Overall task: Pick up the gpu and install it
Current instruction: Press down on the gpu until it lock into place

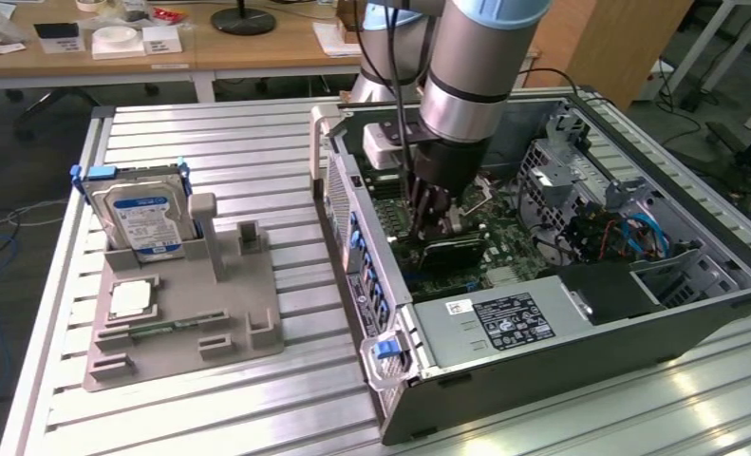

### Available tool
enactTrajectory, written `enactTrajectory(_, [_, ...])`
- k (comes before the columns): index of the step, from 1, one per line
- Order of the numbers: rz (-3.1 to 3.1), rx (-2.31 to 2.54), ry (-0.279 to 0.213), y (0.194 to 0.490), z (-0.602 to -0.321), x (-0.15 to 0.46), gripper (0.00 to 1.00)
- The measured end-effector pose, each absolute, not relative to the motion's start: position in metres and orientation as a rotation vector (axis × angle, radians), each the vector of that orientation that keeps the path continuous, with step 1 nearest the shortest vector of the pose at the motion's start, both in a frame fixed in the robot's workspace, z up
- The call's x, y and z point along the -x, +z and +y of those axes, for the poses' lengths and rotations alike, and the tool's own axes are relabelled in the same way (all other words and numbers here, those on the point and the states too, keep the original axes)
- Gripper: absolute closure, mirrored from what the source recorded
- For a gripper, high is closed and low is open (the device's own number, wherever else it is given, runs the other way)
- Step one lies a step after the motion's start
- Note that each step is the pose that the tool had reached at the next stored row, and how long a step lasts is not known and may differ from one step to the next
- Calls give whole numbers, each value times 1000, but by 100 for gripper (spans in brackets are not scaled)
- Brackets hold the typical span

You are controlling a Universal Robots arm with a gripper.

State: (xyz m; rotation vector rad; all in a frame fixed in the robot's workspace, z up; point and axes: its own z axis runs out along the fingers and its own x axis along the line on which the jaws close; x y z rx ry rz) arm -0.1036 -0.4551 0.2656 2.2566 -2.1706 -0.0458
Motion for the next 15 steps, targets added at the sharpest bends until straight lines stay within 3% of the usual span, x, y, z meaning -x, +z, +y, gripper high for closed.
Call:
enactTrajectory(8, [-2170, -2256, -46, 259, -455, 104, 89])
enactTrajectory(15, [-2171, -2257, -46, 270, -455, 104, 89])
